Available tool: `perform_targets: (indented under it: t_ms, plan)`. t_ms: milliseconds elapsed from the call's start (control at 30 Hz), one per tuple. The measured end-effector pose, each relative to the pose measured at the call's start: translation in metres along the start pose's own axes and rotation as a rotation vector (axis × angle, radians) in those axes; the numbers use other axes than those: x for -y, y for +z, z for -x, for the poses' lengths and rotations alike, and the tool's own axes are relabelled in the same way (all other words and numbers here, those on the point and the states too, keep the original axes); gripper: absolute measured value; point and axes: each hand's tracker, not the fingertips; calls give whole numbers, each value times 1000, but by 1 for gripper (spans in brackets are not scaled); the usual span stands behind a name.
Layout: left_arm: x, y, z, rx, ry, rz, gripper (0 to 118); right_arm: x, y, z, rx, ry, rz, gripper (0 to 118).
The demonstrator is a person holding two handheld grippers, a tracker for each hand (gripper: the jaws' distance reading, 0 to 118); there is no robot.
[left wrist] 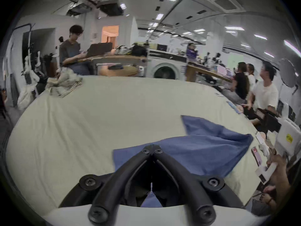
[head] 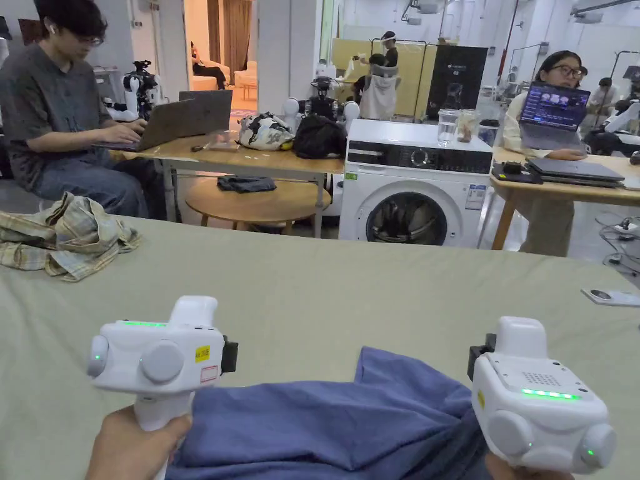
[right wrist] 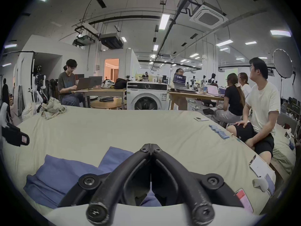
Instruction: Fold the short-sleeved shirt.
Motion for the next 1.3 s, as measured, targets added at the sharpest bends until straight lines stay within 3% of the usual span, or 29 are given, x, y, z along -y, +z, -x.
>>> perform_targets:
  t_ms: [233,267,300,333,400,500,567,633,667,733,800,867,933,1000,1033,1067,1100,1133,1300]
  plan:
    - [-22,-70,60,-62,77,208,0,2,-5,7,-8,18,36,0]
    - [-24,-84,65,-68,96,248,12,2,-7,6,-9,16,41,0]
    - [-23,-96,69,-49,113,279,37,5,-15,2,-8,16,49,0]
    - [-21,-107,72,-39,132,314,49,6,-17,0,-4,17,55,0]
    - [-16,-129,73,-38,147,344,63,8,-19,-4,-1,22,60,0]
    - [-5,-160,64,-69,103,421,64,13,-29,-16,13,28,74,0]
    - [6,-177,50,-117,51,478,64,14,-31,-22,23,32,87,0]
    - [14,-164,25,-192,-62,358,58,15,-34,-31,30,39,98,0]
    - [15,-164,15,-185,-110,361,44,15,-36,-36,37,44,103,0]
    - [22,-160,1,-145,-209,362,1,11,-34,-42,47,42,125,0]
    - [22,-155,3,-125,-182,371,0,7,-41,-51,46,23,165,0]
    - [15,-141,24,-22,-17,326,0,2,-49,-58,30,14,210,0]
    - [12,-124,27,-105,-56,267,0,-1,-61,-63,9,11,266,0]
    - [6,-105,36,-87,-46,257,0,-6,-74,-63,-7,23,322,2]
    - [4,-96,40,-82,-26,241,0,-6,-83,-64,-19,23,352,11]
    - [3,-87,43,-90,-18,213,0,-5,-94,-64,-33,21,394,28]
    - [2,-82,45,-103,-20,201,0,-5,-102,-62,-39,26,442,54]
    - [0,-79,50,-119,-21,190,0,-2,-112,-61,-68,17,493,65]
    - [1,-65,60,-120,-6,178,0,28,-161,-54,-118,20,676,65]
